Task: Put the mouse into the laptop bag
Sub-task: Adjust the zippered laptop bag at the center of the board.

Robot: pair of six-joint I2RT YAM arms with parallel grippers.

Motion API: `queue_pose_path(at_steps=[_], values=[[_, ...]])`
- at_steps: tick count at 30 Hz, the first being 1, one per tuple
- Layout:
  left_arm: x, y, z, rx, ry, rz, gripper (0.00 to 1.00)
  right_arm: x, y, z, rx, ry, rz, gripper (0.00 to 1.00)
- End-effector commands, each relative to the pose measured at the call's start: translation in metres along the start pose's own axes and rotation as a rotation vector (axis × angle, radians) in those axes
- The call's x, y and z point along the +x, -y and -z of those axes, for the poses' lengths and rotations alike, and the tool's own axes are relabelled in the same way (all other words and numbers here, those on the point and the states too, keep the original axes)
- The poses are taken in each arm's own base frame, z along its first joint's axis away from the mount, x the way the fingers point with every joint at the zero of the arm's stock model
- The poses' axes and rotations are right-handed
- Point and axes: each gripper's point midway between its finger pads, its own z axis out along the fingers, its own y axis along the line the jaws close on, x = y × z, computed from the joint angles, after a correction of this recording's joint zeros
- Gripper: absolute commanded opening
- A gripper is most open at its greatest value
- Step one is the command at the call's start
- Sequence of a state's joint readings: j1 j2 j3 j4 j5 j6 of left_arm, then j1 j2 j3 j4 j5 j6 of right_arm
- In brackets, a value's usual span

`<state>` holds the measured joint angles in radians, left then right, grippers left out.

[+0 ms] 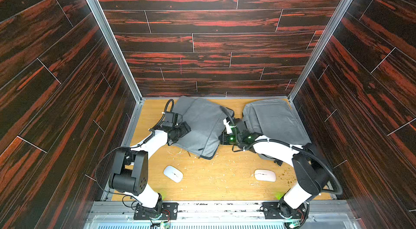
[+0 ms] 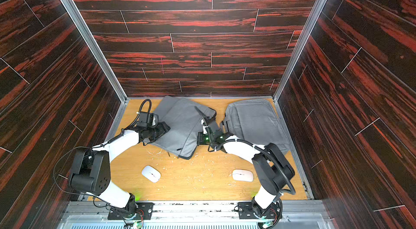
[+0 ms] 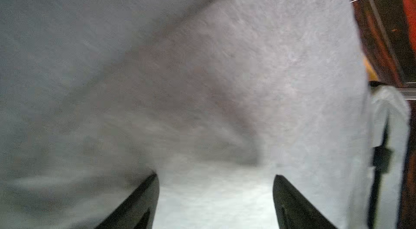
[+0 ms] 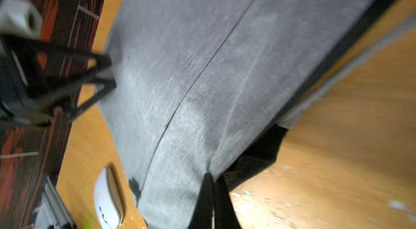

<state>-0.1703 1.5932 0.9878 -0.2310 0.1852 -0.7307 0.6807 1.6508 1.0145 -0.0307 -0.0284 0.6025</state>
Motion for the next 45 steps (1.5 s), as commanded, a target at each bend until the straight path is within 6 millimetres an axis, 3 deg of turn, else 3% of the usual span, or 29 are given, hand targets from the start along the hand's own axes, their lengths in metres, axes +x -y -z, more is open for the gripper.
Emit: queue_pose_path(at_steps=[1, 5, 8, 11, 12, 15, 19, 24, 27, 34, 37, 41, 45], values=[[-0.021, -0.008, 0.028, -0.074, 0.094, -0.029, 0.83, -0.031, -0.009, 0.026, -0.012, 0.075, 0.03, 0.0], [-0.044, -0.032, 0.047, -0.159, 0.175, 0.026, 0.83, -0.032, -0.001, 0.028, 0.01, 0.072, 0.03, 0.0], [-0.06, -0.036, 0.051, -0.156, 0.213, 0.046, 0.73, -0.029, 0.006, 0.026, 0.022, 0.058, 0.019, 0.0], [-0.071, -0.037, 0.038, -0.165, 0.222, 0.05, 0.29, -0.029, 0.01, 0.025, 0.027, 0.052, 0.013, 0.0], [-0.074, -0.037, 0.032, -0.166, 0.21, 0.054, 0.19, -0.028, 0.01, 0.025, 0.028, 0.05, 0.012, 0.0], [-0.077, -0.042, 0.005, -0.188, 0.152, 0.074, 0.02, -0.028, 0.012, 0.024, 0.032, 0.043, 0.009, 0.0], [-0.077, -0.054, -0.034, -0.213, 0.106, 0.115, 0.0, -0.027, 0.015, 0.022, 0.041, 0.036, 0.004, 0.0], [-0.07, -0.075, -0.052, -0.269, 0.094, 0.137, 0.0, -0.034, 0.014, 0.028, 0.041, 0.048, 0.006, 0.0], [-0.06, -0.105, -0.046, -0.345, 0.099, 0.176, 0.0, -0.045, 0.012, 0.039, 0.036, 0.071, 0.01, 0.0], [-0.021, -0.2, -0.014, -0.479, 0.106, 0.394, 0.0, -0.078, 0.012, 0.066, 0.013, 0.133, 0.008, 0.0], [-0.012, -0.219, -0.004, -0.506, 0.102, 0.449, 0.0, -0.085, 0.016, 0.072, 0.017, 0.142, 0.008, 0.0], [-0.023, -0.21, 0.013, -0.48, 0.135, 0.441, 0.0, -0.092, 0.021, 0.084, 0.026, 0.164, 0.008, 0.0], [-0.04, -0.183, 0.03, -0.407, 0.174, 0.409, 0.0, -0.111, 0.023, 0.105, 0.029, 0.213, 0.012, 0.0]])
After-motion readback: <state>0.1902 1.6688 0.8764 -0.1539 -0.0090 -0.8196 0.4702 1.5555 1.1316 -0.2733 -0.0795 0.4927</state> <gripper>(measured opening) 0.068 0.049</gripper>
